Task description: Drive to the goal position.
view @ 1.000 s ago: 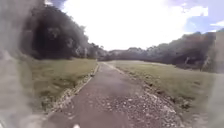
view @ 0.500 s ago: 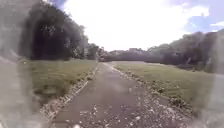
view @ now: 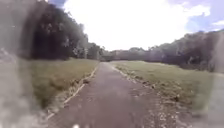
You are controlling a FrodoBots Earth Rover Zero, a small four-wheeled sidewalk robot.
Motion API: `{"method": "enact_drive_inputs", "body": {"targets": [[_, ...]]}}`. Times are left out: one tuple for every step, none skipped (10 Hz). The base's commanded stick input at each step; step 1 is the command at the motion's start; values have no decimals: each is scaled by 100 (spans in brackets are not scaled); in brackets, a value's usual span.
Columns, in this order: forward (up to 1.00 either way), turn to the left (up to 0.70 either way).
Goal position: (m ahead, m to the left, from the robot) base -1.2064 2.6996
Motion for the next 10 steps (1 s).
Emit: {"method": "enact_drive_inputs", "body": {"targets": [[100, 0], [100, 0], [100, 0], [100, 0], [100, 0], [100, 0], [100, 0], [100, 0], [100, 0], [100, 0]]}}
